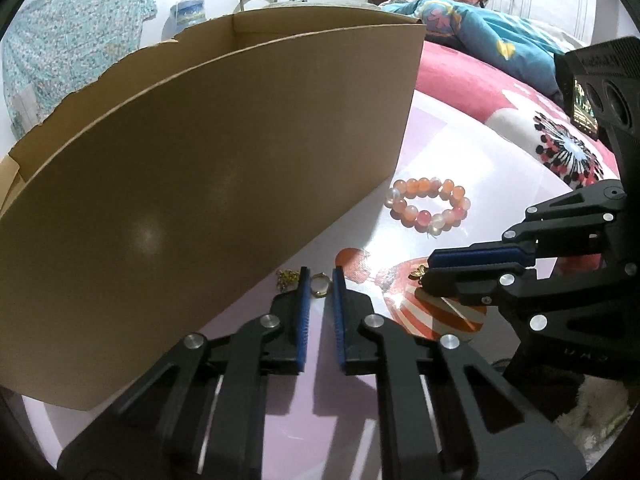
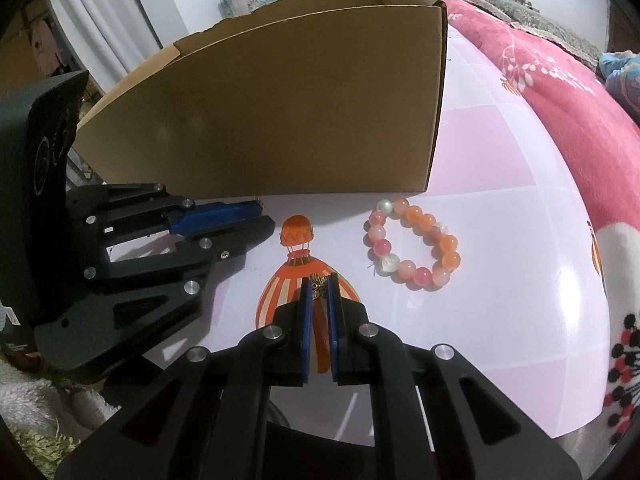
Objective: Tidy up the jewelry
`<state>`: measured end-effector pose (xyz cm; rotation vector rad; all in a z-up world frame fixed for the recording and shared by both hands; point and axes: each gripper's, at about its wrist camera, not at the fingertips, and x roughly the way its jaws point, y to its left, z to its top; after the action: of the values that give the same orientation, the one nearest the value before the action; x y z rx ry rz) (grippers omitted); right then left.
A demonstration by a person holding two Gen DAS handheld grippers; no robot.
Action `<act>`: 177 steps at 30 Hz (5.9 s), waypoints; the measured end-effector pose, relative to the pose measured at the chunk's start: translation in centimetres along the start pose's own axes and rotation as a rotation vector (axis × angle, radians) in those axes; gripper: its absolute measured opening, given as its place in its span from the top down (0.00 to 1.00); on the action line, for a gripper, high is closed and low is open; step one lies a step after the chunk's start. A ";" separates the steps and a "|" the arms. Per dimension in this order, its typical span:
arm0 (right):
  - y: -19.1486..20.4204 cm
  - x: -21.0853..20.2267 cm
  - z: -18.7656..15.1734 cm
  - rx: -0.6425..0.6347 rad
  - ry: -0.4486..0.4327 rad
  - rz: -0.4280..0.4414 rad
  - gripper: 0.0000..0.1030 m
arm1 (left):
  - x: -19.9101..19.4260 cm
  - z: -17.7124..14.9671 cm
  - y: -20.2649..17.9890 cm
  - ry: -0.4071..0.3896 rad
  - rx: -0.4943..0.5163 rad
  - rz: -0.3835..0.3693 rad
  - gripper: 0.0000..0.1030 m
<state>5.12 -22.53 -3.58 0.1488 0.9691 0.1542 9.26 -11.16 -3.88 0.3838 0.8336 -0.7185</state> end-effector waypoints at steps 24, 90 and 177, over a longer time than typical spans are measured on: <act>0.8 -1.2 0.2 -0.005 -0.022 -0.004 0.93 | -3.3 -1.3 0.2 -0.031 -0.026 -0.004 0.91; -2.0 -10.8 9.5 0.054 -0.359 0.109 0.46 | -15.9 1.9 10.0 -0.286 -0.288 0.058 0.47; 0.2 -0.9 -1.5 0.022 0.067 -0.154 0.21 | -2.9 -4.2 6.1 0.230 -0.366 0.206 0.08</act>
<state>3.38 -22.46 -3.71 0.0895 1.0456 0.0072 10.01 -3.23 -4.08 0.2193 1.1027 -0.3228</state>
